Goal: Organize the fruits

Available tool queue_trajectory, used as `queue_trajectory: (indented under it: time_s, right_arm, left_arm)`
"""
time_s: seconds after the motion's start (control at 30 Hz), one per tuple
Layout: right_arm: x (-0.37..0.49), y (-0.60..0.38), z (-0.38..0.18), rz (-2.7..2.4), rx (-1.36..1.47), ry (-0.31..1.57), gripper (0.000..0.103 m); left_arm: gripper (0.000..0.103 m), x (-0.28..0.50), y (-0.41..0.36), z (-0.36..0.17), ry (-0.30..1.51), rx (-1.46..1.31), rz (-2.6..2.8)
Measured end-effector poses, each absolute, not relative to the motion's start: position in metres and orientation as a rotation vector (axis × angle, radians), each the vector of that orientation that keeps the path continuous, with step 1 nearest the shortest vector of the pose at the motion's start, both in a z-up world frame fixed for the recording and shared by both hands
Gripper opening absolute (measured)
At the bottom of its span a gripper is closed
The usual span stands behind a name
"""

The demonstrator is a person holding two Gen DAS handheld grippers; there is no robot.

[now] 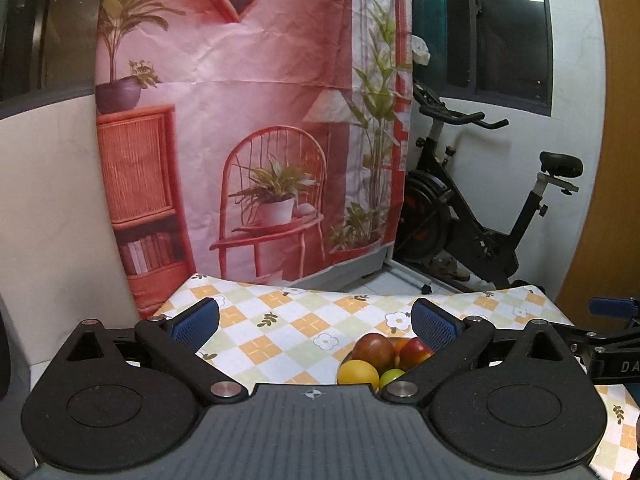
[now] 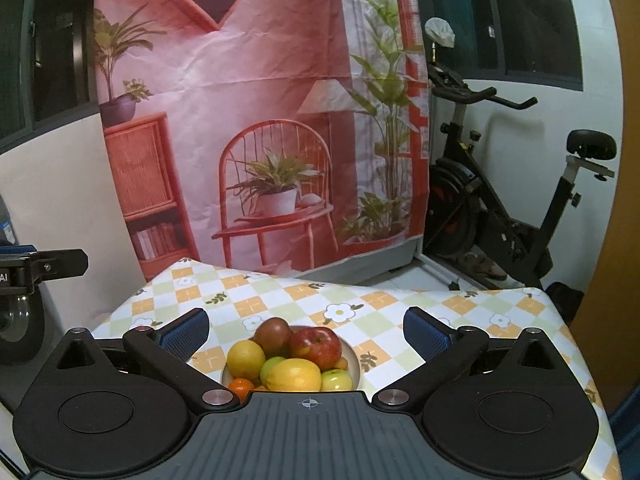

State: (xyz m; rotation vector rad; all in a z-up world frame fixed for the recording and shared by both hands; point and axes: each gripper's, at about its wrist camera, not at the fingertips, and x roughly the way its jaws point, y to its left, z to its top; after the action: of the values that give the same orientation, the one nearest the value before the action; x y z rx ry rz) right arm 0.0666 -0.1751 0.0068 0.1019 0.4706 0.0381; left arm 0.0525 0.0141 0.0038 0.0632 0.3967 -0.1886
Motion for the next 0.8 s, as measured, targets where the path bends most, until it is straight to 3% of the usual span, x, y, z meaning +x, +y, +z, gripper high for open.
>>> queue_trajectory:
  time_s: [0.8]
  right_arm:
    - [0.065, -0.17, 0.01, 0.009, 0.071, 0.523, 0.103]
  left_arm:
    - [0.103, 0.04, 0.011, 0.006, 0.395, 0.086, -0.184]
